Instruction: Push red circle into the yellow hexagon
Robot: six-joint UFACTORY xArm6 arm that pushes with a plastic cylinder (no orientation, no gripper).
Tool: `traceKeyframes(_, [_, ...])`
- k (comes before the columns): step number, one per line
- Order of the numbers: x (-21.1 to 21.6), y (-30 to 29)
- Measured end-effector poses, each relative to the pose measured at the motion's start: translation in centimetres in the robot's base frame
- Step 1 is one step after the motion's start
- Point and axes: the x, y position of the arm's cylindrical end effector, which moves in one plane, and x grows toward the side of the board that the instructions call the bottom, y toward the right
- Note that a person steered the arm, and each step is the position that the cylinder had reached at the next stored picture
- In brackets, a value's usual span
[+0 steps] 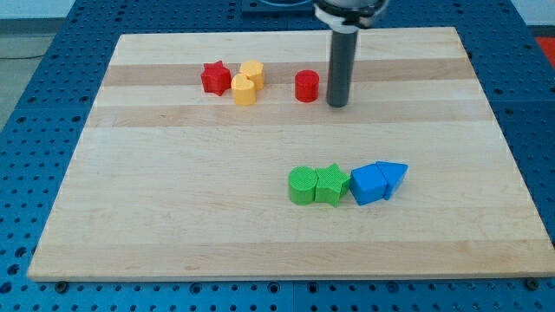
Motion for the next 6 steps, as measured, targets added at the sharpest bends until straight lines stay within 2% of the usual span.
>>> traceKeyframes(3, [-4.8,-0.5])
traceKeyframes(6, [1.8,1.6])
